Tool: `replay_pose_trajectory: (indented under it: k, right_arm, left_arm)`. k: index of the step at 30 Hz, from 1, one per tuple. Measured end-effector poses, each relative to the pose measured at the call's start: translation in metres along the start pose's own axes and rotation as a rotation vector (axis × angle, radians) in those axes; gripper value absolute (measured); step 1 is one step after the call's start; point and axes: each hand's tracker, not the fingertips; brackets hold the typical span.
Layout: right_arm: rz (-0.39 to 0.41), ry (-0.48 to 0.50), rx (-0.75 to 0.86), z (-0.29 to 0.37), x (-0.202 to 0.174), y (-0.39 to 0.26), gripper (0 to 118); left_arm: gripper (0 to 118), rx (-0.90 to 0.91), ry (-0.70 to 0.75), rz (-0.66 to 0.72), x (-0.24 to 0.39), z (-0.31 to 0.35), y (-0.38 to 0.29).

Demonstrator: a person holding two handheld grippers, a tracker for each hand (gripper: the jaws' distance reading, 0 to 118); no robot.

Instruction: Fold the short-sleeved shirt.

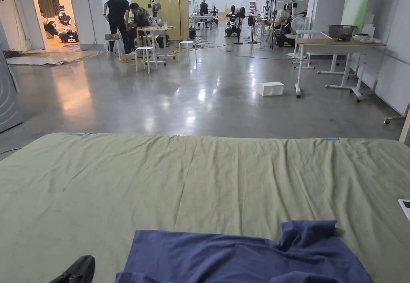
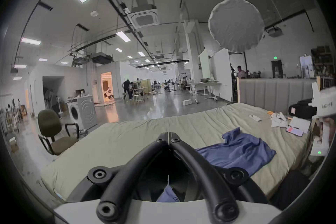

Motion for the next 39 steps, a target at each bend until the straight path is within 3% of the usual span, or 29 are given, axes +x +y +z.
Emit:
replay_pose_trajectory:
  k: [1, 6, 10, 12, 19, 20, 21, 23, 24, 31, 35, 39]
  right_arm:
    - [0.068, -0.003, 0.037, 0.002, -0.006, 0.006, 0]
    - [0.003, 0.006, 0.03, 0.001, -0.008, 0.011, 0]
    - [0.035, 0.004, 0.04, 0.002, -0.006, 0.01, 0]
    - [0.007, 0.01, 0.009, 0.001, -0.002, 0.003, 0]
    - [-0.058, 0.036, -0.048, -0.006, 0.004, -0.014, 0]
    - [-0.076, 0.05, -0.08, -0.008, 0.005, -0.018, 0]
    - [-0.065, 0.046, -0.077, -0.008, 0.005, -0.019, 0]
    - [-0.059, 0.054, -0.112, -0.009, 0.006, -0.024, 0]
    - [-0.055, 0.047, -0.126, -0.01, 0.007, -0.027, 0]
    - [-0.051, 0.035, -0.196, -0.016, 0.011, -0.039, 0]
    - [-0.041, 0.021, -0.225, -0.015, 0.015, -0.045, 0]
    - [-0.073, 0.003, -0.253, -0.017, 0.024, -0.05, 0]
  left_arm:
    - [0, 0.005, -0.003, -0.027, 0.005, 0.0, -0.001]
    - [0, -0.054, -0.061, -0.002, 0.012, -0.008, -0.007]
    - [0, -0.108, -0.054, 0.053, 0.003, -0.012, -0.021]
    - [0, -0.138, -0.045, 0.066, -0.003, -0.014, -0.027]
    - [0, -0.328, 0.009, 0.24, -0.035, -0.039, -0.056]
    - [4, -0.325, 0.022, 0.276, -0.037, -0.046, -0.064]
    - [18, -0.33, 0.014, 0.321, -0.042, -0.054, -0.074]
    - [57, -0.38, -0.003, 0.416, -0.052, -0.077, -0.097]
    - [64, -0.418, -0.019, 0.438, -0.058, -0.091, -0.114]
    - [64, -0.684, -0.042, 0.407, -0.058, -0.178, -0.203]
    - [62, -0.806, 0.009, 0.342, -0.054, -0.195, -0.22]
    - [58, -0.805, 0.008, 0.259, -0.042, -0.194, -0.225]
